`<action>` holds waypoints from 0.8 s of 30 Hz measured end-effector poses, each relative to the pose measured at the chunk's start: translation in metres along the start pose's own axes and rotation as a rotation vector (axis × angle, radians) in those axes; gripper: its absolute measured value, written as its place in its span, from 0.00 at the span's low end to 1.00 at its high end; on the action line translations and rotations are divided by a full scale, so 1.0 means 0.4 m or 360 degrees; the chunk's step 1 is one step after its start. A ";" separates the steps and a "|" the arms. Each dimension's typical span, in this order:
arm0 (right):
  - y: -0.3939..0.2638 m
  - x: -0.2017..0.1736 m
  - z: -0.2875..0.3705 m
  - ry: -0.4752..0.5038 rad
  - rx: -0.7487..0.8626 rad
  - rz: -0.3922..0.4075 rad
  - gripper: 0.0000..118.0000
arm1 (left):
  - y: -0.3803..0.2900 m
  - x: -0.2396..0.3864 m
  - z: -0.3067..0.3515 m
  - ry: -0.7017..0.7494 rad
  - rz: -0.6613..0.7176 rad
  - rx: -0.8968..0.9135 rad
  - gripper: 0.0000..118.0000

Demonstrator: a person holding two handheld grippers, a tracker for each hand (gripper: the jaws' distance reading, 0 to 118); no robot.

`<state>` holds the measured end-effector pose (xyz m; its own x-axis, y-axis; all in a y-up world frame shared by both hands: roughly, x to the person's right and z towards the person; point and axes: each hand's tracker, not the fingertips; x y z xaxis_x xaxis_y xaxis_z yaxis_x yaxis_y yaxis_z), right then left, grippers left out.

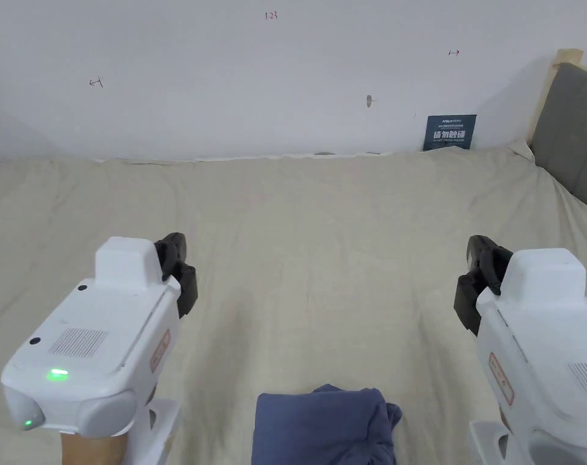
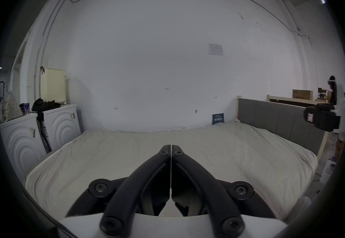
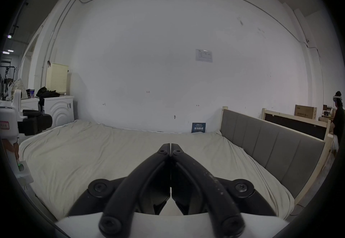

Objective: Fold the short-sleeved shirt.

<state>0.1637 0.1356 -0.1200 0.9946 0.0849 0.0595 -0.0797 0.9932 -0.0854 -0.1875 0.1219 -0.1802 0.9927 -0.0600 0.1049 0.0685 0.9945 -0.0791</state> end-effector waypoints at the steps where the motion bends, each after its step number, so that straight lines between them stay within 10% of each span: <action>1: 0.001 -0.004 0.000 0.0005 0.0004 0.0007 0.02 | -0.005 -0.014 0.004 0.0042 0.0018 0.0011 0.00; 24: -0.295 -0.188 -0.111 0.0201 -0.0519 0.0029 0.02 | -0.052 -0.049 0.019 0.0112 0.0075 -0.0019 0.00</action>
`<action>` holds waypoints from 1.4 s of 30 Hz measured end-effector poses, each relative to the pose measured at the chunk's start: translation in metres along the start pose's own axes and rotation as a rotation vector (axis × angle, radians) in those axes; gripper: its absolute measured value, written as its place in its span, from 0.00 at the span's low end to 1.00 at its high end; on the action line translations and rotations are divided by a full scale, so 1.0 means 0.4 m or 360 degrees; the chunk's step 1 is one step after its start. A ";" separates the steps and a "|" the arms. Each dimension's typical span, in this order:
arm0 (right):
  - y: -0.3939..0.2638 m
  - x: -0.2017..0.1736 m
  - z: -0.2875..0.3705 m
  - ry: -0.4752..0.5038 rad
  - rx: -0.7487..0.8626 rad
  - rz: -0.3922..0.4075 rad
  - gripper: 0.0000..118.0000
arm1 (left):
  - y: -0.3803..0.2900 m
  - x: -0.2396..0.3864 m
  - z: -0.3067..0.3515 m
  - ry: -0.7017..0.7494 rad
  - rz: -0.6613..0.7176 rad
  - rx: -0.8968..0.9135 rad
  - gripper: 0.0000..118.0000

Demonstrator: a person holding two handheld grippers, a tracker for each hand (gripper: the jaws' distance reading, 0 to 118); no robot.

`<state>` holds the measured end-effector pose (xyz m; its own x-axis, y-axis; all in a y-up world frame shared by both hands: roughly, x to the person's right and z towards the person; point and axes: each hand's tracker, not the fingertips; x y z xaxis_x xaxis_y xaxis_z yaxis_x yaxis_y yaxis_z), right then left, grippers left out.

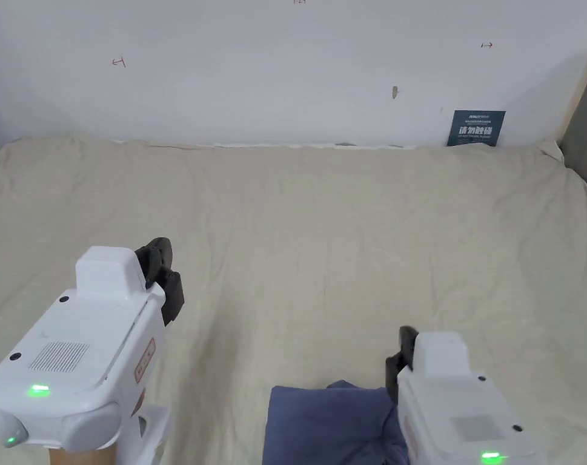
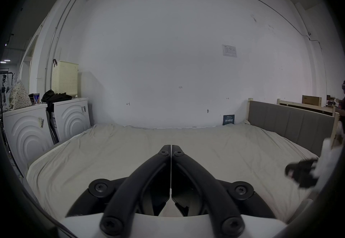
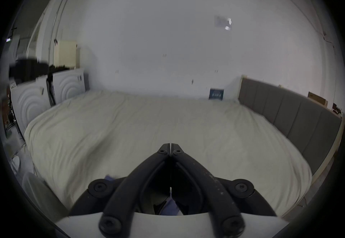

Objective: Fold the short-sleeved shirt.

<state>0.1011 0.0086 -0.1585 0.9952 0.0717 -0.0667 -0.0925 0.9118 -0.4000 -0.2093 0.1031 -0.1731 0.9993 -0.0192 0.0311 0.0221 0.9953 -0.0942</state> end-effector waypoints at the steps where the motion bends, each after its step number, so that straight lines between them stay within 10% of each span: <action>1: -0.030 -0.009 -0.018 0.0032 -0.0041 -0.0022 0.02 | 0.003 -0.002 0.001 -0.0001 0.0000 -0.0011 0.00; 17: -0.310 -0.047 -0.157 0.0031 -0.0503 0.0143 0.02 | -0.172 -0.015 -0.095 -0.0140 0.0293 -0.0617 0.02; 19: -0.314 -0.042 -0.154 0.0039 -0.0500 0.0137 0.02 | -0.217 -0.006 -0.110 -0.0190 0.0397 -0.0773 0.20; 24: -0.317 -0.034 -0.153 0.0053 -0.0487 0.0077 0.02 | -0.344 0.029 -0.158 -0.0369 0.0635 -0.1215 0.99; 31: -0.312 -0.007 -0.150 0.0108 -0.0502 -0.0054 0.02 | -0.472 0.113 -0.208 -0.0494 0.0749 -0.1598 0.96; 42: -0.307 0.024 -0.155 0.0172 -0.0542 -0.0210 0.02 | -0.461 0.224 -0.193 -0.0623 0.0380 -0.1577 0.19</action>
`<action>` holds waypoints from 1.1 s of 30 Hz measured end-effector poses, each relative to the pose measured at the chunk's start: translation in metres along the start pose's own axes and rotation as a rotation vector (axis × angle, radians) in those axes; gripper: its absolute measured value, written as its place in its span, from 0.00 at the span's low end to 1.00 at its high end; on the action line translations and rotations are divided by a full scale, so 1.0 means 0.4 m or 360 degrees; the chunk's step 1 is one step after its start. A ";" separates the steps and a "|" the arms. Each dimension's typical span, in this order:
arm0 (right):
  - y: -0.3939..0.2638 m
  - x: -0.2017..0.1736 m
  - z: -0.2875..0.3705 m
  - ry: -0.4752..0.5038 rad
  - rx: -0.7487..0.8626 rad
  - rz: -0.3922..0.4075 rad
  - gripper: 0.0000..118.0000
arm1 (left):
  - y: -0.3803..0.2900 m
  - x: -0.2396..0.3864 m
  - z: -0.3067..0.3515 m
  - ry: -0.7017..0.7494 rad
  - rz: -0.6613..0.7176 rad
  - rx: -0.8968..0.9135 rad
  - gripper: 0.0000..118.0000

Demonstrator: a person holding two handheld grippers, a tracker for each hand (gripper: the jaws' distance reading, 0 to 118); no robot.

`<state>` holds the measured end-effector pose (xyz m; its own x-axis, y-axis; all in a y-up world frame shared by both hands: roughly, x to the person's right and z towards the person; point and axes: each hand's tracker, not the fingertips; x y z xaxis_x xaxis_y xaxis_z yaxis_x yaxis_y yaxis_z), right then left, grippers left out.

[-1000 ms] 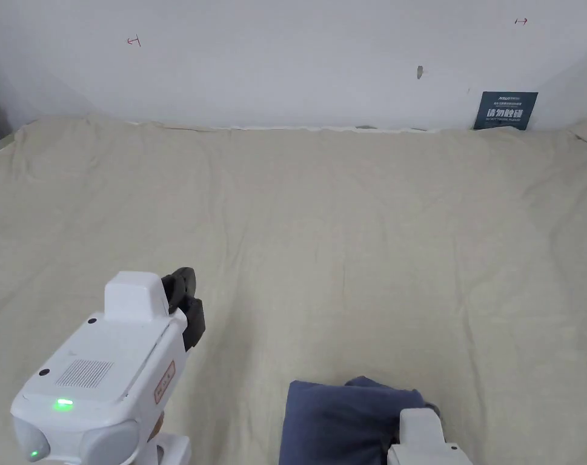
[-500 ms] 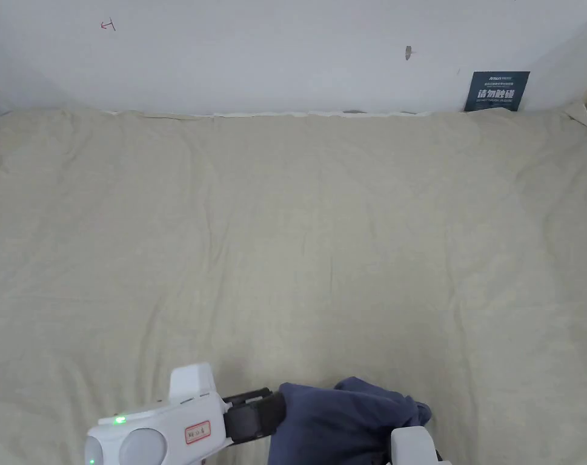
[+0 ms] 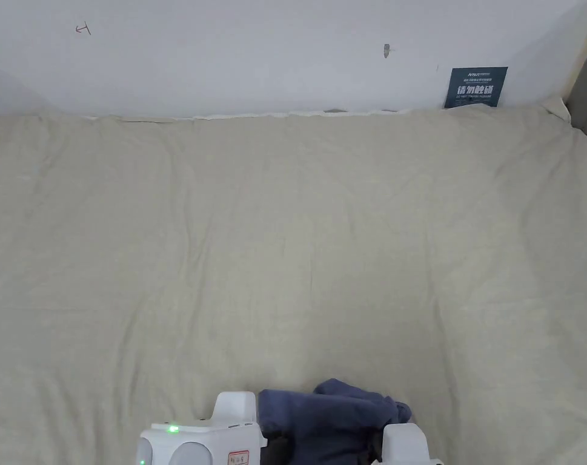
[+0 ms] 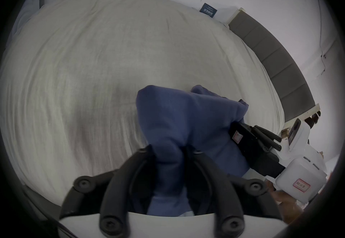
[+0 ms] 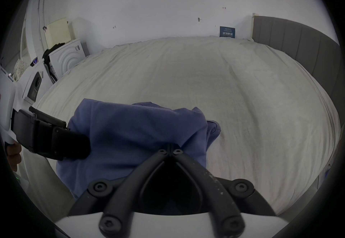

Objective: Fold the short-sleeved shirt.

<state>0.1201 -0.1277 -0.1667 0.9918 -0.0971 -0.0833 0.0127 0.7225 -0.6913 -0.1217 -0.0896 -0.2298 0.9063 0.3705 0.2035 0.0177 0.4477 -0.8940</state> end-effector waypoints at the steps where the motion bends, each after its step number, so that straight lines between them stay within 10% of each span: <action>1: 0.005 0.001 0.002 0.0002 -0.0010 -0.0020 0.02 | 0.002 -0.002 0.007 -0.0013 0.0015 0.0007 0.18; 7: 0.061 0.000 0.054 0.0035 0.0014 -0.0039 0.02 | 0.052 -0.024 0.081 -0.0093 0.0097 0.0051 0.16; 18: 0.214 -0.055 0.161 -0.0002 0.0294 0.0023 0.02 | 0.208 -0.401 0.345 0.0500 -0.0033 0.0202 0.16; 33: 0.374 -0.208 0.107 -0.0009 0.0408 0.0130 0.02 | 0.264 -1.065 0.542 0.1090 0.0580 0.0162 0.18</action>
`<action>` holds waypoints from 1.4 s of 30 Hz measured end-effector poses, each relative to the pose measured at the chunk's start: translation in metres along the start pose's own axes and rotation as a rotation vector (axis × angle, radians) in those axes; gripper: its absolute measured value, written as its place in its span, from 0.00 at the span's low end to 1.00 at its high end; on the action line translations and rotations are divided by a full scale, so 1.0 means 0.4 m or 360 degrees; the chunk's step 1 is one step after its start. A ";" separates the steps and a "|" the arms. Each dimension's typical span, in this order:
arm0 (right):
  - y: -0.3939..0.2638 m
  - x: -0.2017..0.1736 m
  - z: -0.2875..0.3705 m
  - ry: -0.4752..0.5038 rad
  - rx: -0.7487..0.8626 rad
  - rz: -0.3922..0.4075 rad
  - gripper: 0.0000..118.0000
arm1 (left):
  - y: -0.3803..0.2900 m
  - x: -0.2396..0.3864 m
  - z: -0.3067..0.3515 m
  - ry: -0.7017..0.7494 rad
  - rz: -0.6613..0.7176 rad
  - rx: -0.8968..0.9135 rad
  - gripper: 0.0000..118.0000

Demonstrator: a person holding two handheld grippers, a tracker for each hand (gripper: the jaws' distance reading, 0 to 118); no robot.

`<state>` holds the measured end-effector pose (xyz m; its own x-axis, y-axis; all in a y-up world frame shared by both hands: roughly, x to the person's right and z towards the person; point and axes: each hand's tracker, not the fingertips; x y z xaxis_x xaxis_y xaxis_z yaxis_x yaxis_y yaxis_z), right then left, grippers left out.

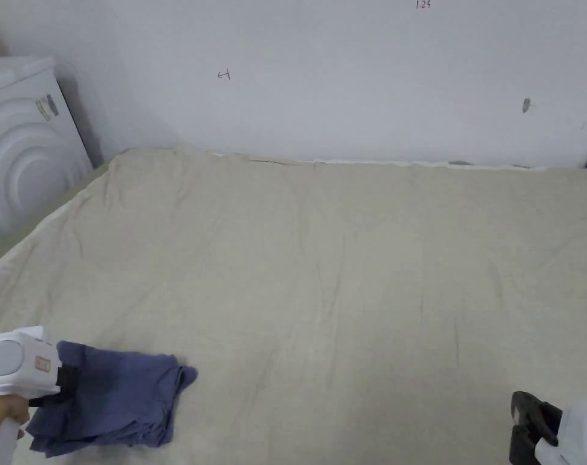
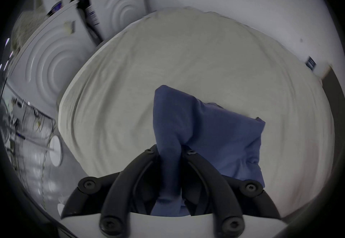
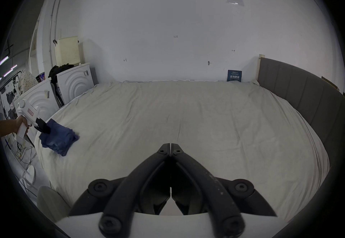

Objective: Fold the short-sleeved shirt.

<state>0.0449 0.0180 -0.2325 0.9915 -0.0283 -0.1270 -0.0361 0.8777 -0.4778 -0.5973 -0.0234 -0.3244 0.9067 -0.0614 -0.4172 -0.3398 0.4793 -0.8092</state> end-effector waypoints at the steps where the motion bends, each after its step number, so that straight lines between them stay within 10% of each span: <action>1: 0.000 -0.003 -0.004 0.0005 -0.0003 0.0008 0.02 | -0.002 -0.011 -0.004 -0.0026 0.0004 0.0008 0.18; 7: 0.004 0.007 -0.004 -0.0012 -0.0020 0.0003 0.02 | -0.036 0.021 0.050 -0.0034 0.0056 0.0063 1.00; 25: 0.215 0.146 0.230 -0.0137 0.0476 0.0111 0.02 | -0.165 0.427 0.688 -0.0233 -0.0176 0.1287 0.91; 37: 0.246 0.237 0.376 -0.0262 0.0705 0.0170 0.02 | -0.357 0.704 0.801 -0.0497 -0.0153 0.1744 0.90; 42: 0.227 0.256 0.403 -0.0307 0.0723 0.0164 0.02 | -0.418 0.780 0.768 -0.0555 -0.0174 0.1837 0.67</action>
<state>0.1632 0.1721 -0.1487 0.9923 0.1206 0.0301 -0.1193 0.9921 -0.0392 -0.1807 0.1464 -0.1921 0.9957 0.0038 -0.0920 0.0041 0.9963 0.0863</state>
